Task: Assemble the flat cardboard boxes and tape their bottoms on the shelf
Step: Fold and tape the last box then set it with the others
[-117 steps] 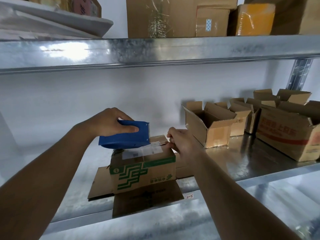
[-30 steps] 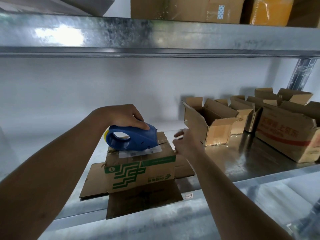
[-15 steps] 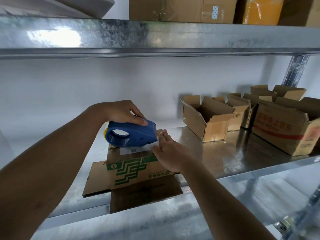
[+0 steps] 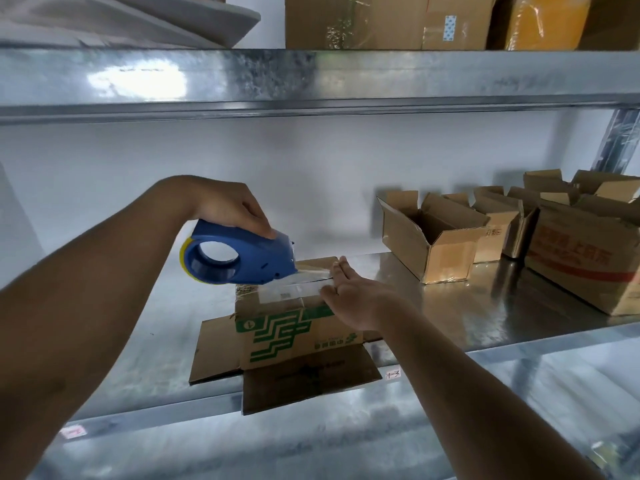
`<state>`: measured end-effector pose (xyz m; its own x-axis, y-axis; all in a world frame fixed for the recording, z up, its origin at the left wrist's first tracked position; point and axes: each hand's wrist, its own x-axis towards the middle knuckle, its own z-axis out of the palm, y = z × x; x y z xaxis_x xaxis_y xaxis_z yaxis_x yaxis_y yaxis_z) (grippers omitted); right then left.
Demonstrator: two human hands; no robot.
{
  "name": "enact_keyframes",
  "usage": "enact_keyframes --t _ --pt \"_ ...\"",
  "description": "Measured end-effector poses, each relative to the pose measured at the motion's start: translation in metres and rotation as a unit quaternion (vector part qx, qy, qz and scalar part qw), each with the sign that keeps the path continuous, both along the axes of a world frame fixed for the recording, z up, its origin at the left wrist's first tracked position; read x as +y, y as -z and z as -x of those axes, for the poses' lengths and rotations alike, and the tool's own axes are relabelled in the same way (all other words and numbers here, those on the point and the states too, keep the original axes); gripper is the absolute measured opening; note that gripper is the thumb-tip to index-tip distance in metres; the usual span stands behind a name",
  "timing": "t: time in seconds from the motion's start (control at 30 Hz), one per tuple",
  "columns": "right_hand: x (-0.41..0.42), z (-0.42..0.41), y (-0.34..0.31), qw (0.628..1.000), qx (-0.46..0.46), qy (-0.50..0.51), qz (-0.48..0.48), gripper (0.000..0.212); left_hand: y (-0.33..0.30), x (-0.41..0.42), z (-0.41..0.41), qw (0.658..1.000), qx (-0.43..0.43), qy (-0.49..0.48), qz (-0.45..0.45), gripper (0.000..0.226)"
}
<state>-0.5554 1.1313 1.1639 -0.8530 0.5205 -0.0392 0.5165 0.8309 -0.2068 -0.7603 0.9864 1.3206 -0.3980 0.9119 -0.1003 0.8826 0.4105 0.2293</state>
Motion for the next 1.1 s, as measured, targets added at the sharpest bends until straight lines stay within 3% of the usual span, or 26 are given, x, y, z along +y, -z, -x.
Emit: enact_keyframes --t 0.33,0.53,0.67,0.8,0.93,1.1 --pt "0.007 0.011 0.001 0.999 -0.043 0.011 -0.030 0.077 0.040 -0.090 0.042 0.994 -0.069 -0.048 -0.064 0.023" --pt "-0.008 0.018 -0.016 0.995 -0.082 0.033 -0.046 0.065 0.071 -0.096 0.051 0.985 -0.120 -0.063 -0.104 0.020" --pt "-0.039 0.023 -0.023 0.996 0.034 -0.050 -0.060 0.080 0.080 -0.098 0.053 0.982 -0.130 -0.061 -0.121 0.015" --pt "-0.056 0.024 -0.006 0.990 0.127 -0.065 0.002 0.045 0.085 -0.101 0.056 0.982 -0.131 -0.066 -0.122 0.023" --pt "-0.054 0.031 -0.002 0.993 0.047 -0.076 -0.077 0.061 0.091 -0.104 0.058 0.977 -0.155 -0.062 -0.131 0.023" --pt "-0.056 0.031 -0.006 0.995 0.026 -0.063 -0.071 0.061 0.092 -0.114 0.063 0.972 -0.178 -0.056 -0.141 0.025"
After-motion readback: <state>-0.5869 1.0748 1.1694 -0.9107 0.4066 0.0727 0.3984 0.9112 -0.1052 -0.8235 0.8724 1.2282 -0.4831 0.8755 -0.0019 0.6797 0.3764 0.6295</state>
